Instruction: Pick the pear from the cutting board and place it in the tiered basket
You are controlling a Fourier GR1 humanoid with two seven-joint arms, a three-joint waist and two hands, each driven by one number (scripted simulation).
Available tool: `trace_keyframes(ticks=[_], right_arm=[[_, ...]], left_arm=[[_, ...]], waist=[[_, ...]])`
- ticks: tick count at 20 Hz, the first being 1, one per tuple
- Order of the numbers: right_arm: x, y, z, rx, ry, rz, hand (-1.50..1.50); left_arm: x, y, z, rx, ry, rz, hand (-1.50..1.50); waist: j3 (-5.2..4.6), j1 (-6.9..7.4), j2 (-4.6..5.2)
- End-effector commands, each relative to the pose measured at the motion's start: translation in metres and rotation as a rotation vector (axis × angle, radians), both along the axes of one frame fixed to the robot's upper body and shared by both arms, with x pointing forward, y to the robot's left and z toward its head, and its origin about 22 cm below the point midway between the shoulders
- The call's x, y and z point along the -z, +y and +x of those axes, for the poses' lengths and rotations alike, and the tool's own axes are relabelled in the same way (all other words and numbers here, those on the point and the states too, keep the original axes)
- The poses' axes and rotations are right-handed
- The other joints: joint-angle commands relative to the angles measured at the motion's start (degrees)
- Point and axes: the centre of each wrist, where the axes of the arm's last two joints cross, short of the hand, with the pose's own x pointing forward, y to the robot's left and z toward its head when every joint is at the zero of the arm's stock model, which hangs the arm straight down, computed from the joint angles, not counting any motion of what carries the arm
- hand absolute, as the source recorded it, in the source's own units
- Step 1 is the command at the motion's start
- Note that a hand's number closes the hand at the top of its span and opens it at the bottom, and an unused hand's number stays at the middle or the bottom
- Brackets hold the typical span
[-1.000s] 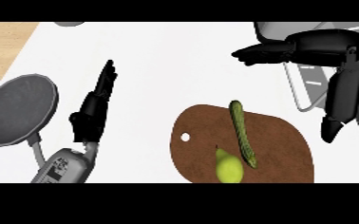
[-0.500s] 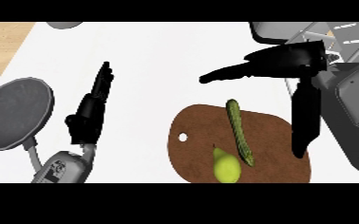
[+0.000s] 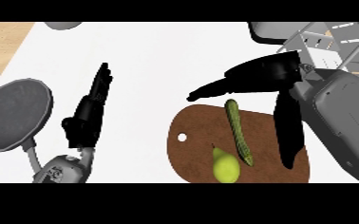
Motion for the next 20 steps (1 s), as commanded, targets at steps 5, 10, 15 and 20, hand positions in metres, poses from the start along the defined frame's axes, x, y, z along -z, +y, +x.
trace_keyframes(ticks=[5,10,15,20], right_arm=[[0.014,-0.002,0.002,-0.045,-0.015,-0.153,-1.50],[0.012,-0.007,-0.016,-0.052,-0.090,-0.190,-1.50],[0.027,-0.005,-0.028,-0.081,-0.130,-0.224,-1.50],[0.023,0.002,-0.037,-0.153,-0.156,-0.185,-1.50]], left_arm=[[-0.002,-0.009,0.015,-0.001,-0.004,-0.008,0.00],[0.008,-0.012,-0.004,0.012,0.019,-0.002,0.00],[0.014,-0.010,0.002,-0.004,-0.006,0.004,0.00],[0.014,-0.001,-0.005,-0.009,0.000,0.013,0.00]], waist=[[0.03,-0.02,0.24],[0.03,-0.05,0.10],[0.07,-0.04,0.27],[0.05,0.15,0.15]])
